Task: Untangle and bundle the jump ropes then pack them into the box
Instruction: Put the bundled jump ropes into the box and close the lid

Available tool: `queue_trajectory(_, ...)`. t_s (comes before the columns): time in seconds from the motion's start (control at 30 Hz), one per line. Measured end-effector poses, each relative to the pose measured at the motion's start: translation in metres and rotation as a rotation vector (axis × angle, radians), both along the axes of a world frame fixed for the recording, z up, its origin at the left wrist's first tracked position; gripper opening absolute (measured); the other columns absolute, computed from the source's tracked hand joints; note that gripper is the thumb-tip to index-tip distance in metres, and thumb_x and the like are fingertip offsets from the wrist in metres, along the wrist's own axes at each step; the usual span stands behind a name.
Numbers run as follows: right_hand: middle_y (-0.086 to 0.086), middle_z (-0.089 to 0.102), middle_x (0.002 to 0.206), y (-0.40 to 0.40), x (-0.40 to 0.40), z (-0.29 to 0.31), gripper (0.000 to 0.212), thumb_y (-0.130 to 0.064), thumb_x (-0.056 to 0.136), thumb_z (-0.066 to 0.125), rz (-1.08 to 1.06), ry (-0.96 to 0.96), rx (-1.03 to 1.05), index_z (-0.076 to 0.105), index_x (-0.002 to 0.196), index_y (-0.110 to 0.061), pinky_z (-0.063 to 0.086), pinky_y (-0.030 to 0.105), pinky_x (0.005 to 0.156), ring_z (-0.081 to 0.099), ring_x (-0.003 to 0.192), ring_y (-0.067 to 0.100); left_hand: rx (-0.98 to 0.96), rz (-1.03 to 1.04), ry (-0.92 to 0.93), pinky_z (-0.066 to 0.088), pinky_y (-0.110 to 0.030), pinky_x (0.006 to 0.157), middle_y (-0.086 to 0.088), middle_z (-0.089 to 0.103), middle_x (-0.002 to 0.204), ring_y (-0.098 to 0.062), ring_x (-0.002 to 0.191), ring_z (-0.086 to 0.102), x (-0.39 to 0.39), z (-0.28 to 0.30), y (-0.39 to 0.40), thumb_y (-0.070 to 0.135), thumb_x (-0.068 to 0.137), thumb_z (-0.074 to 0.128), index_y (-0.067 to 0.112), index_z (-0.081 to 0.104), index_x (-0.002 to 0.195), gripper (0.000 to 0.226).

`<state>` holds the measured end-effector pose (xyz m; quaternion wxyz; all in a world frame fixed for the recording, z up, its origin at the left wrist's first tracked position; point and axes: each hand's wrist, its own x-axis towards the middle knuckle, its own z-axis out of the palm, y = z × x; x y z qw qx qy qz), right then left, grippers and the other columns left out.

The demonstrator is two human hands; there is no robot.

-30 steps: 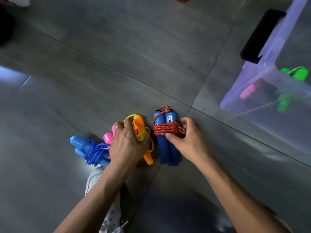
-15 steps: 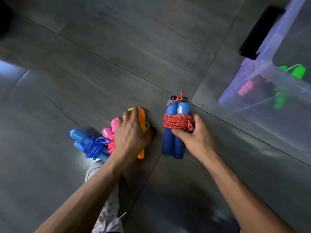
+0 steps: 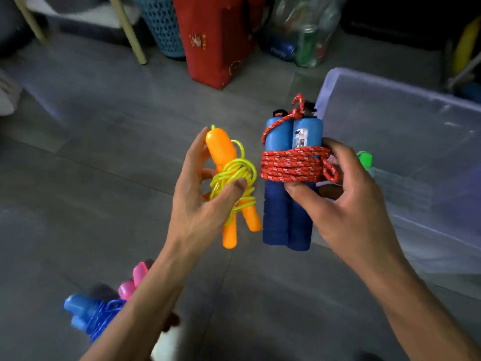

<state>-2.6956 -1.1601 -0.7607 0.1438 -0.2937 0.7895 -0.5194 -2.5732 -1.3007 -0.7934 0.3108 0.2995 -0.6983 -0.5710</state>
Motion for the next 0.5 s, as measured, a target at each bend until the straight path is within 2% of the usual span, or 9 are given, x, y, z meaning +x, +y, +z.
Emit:
queue_trajectory(0.1, -0.017, 0.068, 0.097, 0.025, -0.038, 0.020, 0.045, -0.026, 0.077, 0.077, -0.082, -0.064, -0.082, 0.057, 0.118, -0.030, 0.048, 0.012, 0.068, 0.065, 0.084, -0.001, -0.001, -0.115, -0.001, 0.050, -0.022, 0.067, 0.016, 0.064, 0.124, -0.010, 0.104, 0.064, -0.046, 0.035, 0.015, 0.026, 0.079, 0.068, 0.038, 0.042, 0.140, 0.068)
queue_trajectory(0.13, -0.017, 0.069, 0.096, 0.036, -0.053, 0.023, 0.045, -0.025, 0.077, 0.077, -0.106, -0.090, -0.091, 0.058, 0.117, -0.030, 0.049, 0.012, 0.067, 0.065, 0.083, -0.001, 0.018, -0.173, -0.005, 0.049, -0.024, 0.061, 0.014, 0.066, 0.121, -0.015, 0.100, 0.067, -0.062, 0.045, 0.024, 0.023, 0.081, 0.068, 0.038, 0.045, 0.137, 0.062)
queue_trajectory(0.2, -0.014, 0.070, 0.096, 0.062, -0.084, 0.026, 0.044, -0.022, 0.077, 0.077, -0.150, -0.126, -0.070, 0.058, 0.116, -0.029, 0.051, 0.015, 0.066, 0.066, 0.083, 0.000, 0.088, -0.316, 0.018, 0.045, -0.028, 0.044, 0.000, 0.070, 0.108, -0.036, 0.074, 0.071, -0.095, 0.060, 0.045, 0.012, 0.089, 0.067, 0.026, 0.054, 0.123, 0.040)
queue_trajectory(0.23, -0.014, 0.070, 0.096, 0.075, -0.099, 0.024, 0.044, -0.022, 0.076, 0.077, -0.170, -0.133, -0.035, 0.059, 0.115, -0.030, 0.053, 0.017, 0.068, 0.066, 0.083, 0.001, 0.108, -0.376, 0.019, 0.041, -0.028, 0.036, -0.007, 0.069, 0.096, -0.044, 0.060, 0.066, -0.112, 0.064, 0.056, 0.006, 0.091, 0.063, 0.017, 0.055, 0.112, 0.025)
queue_trajectory(0.3, -0.014, 0.070, 0.093, 0.102, -0.131, 0.017, 0.039, -0.023, 0.077, 0.077, -0.215, -0.183, 0.068, 0.060, 0.111, -0.030, 0.057, 0.026, 0.072, 0.067, 0.084, 0.003, 0.142, -0.462, -0.048, 0.040, -0.042, 0.030, -0.018, 0.061, 0.076, -0.044, 0.047, 0.060, -0.151, 0.062, 0.076, 0.001, 0.091, 0.057, 0.000, 0.049, 0.099, 0.011)
queue_trajectory(0.37, -0.009, 0.070, 0.091, 0.124, -0.158, 0.006, 0.029, -0.027, 0.079, 0.075, -0.258, -0.314, 0.155, 0.060, 0.105, -0.027, 0.060, 0.039, 0.071, 0.069, 0.084, 0.011, 0.165, -0.521, -0.197, 0.042, -0.051, 0.039, -0.026, 0.057, 0.065, -0.044, 0.043, 0.056, -0.190, 0.049, 0.093, 0.006, 0.088, 0.057, -0.006, 0.045, 0.094, 0.019)
queue_trajectory(0.4, -0.006, 0.070, 0.091, 0.133, -0.170, 0.001, 0.027, -0.031, 0.080, 0.074, -0.282, -0.354, 0.214, 0.060, 0.102, -0.025, 0.061, 0.039, 0.068, 0.070, 0.082, 0.014, 0.160, -0.543, -0.309, 0.044, -0.049, 0.043, -0.028, 0.056, 0.061, -0.044, 0.043, 0.055, -0.209, 0.038, 0.099, 0.013, 0.085, 0.059, -0.004, 0.049, 0.093, 0.022)
queue_trajectory(0.5, -0.001, 0.068, 0.092, 0.149, -0.204, -0.013, 0.033, -0.040, 0.077, 0.072, -0.328, -0.330, 0.468, 0.057, 0.100, -0.022, 0.049, 0.029, 0.055, 0.067, 0.075, 0.017, 0.107, -0.571, -0.634, 0.048, -0.038, 0.051, -0.017, 0.064, 0.065, -0.035, 0.054, 0.059, -0.255, 0.002, 0.107, 0.041, 0.059, 0.064, 0.009, 0.064, 0.099, 0.051)
